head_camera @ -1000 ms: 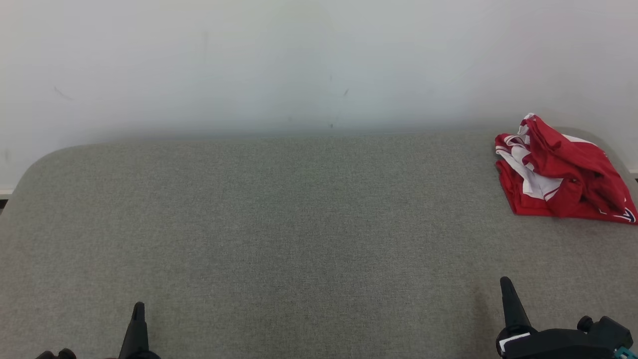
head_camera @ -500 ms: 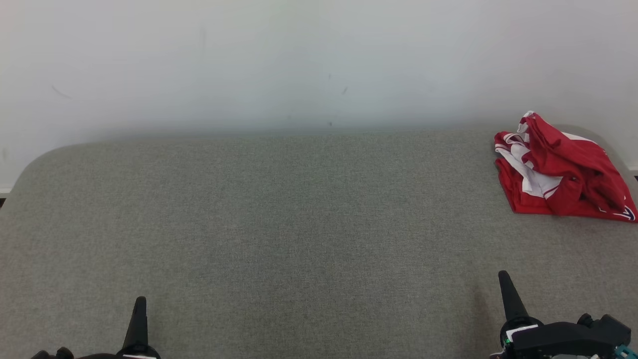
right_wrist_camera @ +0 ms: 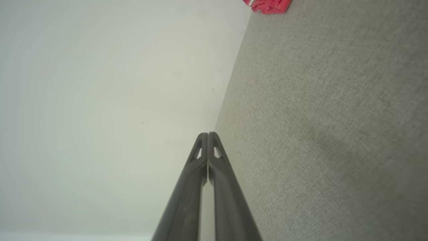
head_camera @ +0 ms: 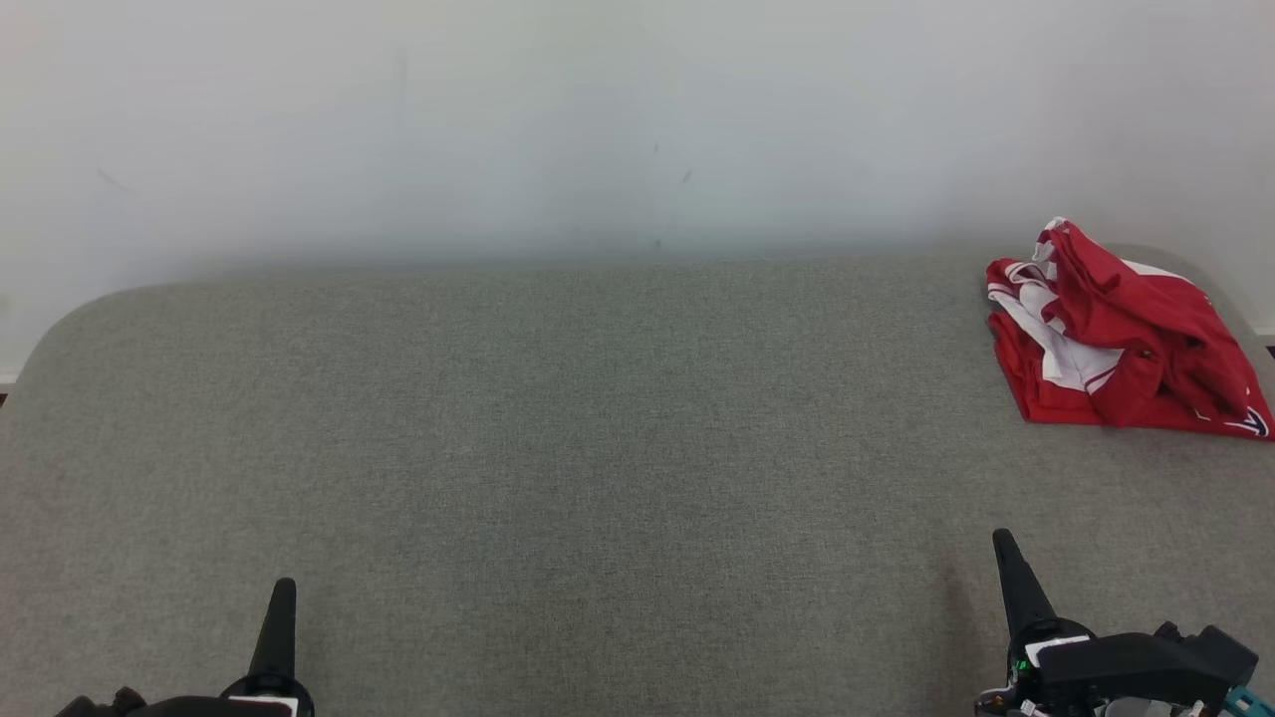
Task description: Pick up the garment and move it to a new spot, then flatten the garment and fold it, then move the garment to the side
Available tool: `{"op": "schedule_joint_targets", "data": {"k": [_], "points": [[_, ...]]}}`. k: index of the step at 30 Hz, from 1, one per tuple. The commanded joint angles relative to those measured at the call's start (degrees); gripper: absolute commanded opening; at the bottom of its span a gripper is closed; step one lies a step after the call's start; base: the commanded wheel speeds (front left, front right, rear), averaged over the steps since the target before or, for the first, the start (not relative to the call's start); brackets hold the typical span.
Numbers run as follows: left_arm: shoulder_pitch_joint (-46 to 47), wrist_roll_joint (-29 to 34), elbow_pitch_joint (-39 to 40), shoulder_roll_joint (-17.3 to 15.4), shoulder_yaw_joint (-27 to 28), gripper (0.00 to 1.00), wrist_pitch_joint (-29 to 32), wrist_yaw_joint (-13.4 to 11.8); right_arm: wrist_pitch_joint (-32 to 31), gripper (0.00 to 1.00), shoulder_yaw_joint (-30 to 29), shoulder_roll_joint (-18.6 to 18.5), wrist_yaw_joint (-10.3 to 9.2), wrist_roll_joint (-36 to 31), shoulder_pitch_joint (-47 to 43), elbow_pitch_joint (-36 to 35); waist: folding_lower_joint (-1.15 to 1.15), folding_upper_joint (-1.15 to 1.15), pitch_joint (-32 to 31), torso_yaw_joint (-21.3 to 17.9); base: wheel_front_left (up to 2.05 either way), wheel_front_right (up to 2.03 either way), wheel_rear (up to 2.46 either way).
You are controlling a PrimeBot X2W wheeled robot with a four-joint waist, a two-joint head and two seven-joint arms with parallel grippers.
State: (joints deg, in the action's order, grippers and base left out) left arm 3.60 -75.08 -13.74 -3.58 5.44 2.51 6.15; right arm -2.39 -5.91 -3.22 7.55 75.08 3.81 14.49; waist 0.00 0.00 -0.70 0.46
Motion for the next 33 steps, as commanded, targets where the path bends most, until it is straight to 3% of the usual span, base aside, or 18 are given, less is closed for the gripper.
{"op": "schedule_joint_targets", "data": {"k": [1,33], "points": [[1.08,-2.04,0.14,0.12,0.26,0.0,0.45,0.49,-0.48,0.0,-0.14,0.14,-0.08,1.81,0.98,-0.46,0.0,0.0,0.05,-0.03,0.0,0.0,0.0],[2.7,-16.05,-0.35,0.72,1.14,0.0,3.79,1.48,-3.97,0.0,-0.65,0.43,-0.11,15.91,2.45,-0.54,0.0,0.0,0.78,-0.4,0.0,0.0,0.0]]}}
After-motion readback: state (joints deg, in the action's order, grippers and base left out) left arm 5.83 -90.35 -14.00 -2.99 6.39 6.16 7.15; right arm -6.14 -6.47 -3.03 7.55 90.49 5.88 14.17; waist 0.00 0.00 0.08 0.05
